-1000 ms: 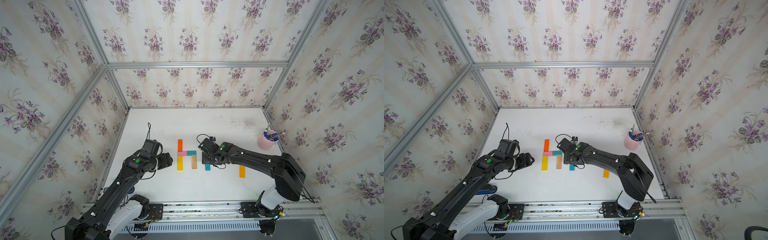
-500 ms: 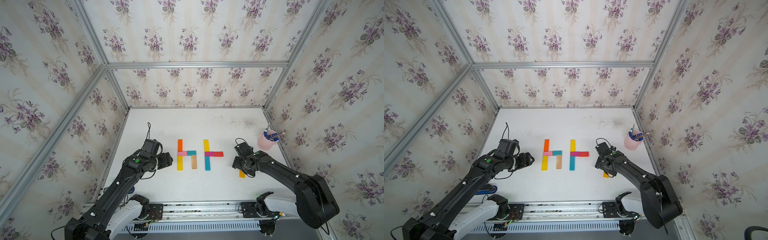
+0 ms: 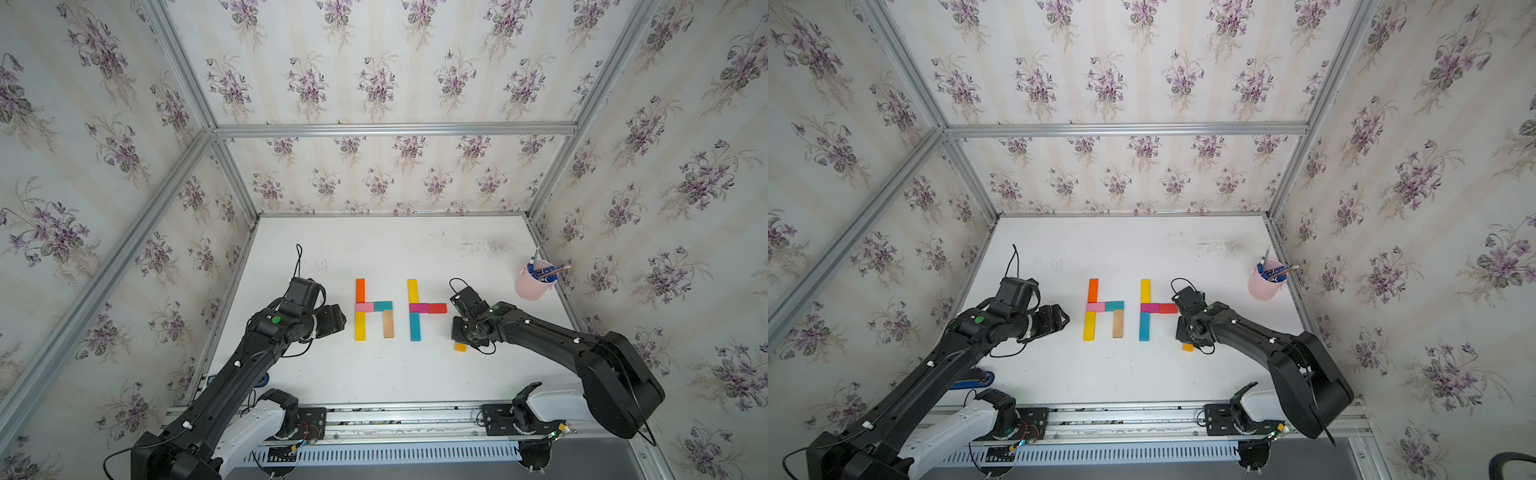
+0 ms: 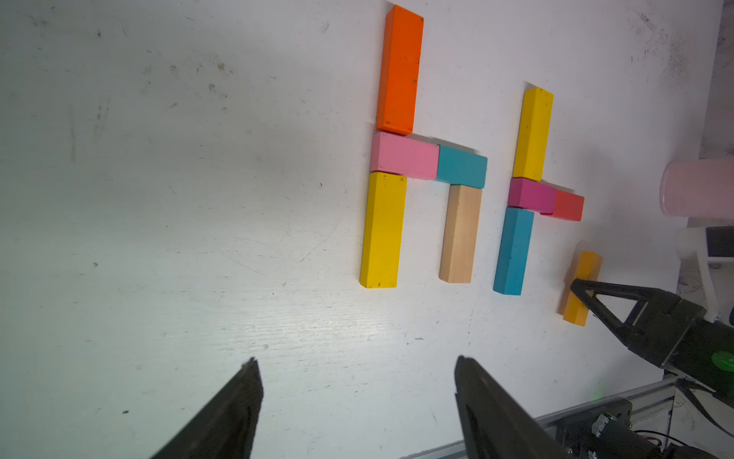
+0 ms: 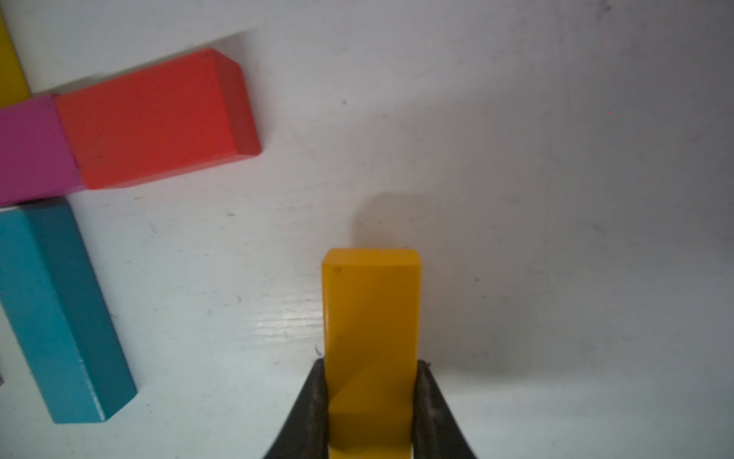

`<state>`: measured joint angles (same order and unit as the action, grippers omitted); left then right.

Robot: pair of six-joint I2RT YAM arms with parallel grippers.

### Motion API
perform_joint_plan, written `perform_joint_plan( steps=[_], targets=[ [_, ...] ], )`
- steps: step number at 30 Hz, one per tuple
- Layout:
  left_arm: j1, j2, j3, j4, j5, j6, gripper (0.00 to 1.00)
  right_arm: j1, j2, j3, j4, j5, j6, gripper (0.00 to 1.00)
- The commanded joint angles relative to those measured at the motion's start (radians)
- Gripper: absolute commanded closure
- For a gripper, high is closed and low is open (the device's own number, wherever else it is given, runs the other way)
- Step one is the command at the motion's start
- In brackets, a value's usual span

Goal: Assemble the letter h with building blocks
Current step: Pick up the building block from the center of the board, then assemble the building block at the center of the board.

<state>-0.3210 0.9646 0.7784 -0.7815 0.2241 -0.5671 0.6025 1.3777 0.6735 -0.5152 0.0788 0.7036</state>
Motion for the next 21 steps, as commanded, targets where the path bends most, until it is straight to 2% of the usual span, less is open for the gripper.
perform_joint_plan(
  steps=[1,10,11,13,15,17,21],
  targets=[
    [0.001,-0.001,0.01,0.011,-0.002,-0.001,0.22,0.026,0.054,0.048,-0.002,0.003,-0.009,0.82],
    [0.0,0.0,0.018,0.0,-0.009,0.005,0.22,0.094,0.182,0.136,0.001,-0.005,-0.015,0.82],
    [0.001,0.001,0.019,-0.002,-0.009,0.005,0.22,0.095,0.187,0.138,0.0,-0.006,-0.015,0.79],
    [0.001,0.002,0.024,-0.001,-0.009,0.005,0.21,0.096,0.189,0.142,-0.011,0.006,-0.019,0.58],
    [0.001,0.002,0.023,-0.001,-0.01,0.005,0.21,0.095,0.182,0.143,-0.032,0.024,-0.018,0.45],
    [0.001,0.003,0.022,-0.001,-0.009,0.007,0.21,0.095,0.162,0.137,-0.046,0.028,-0.015,0.43],
    [0.0,0.003,0.013,0.004,-0.006,0.005,0.21,0.113,0.122,0.118,-0.057,0.016,-0.003,0.48]
  ],
)
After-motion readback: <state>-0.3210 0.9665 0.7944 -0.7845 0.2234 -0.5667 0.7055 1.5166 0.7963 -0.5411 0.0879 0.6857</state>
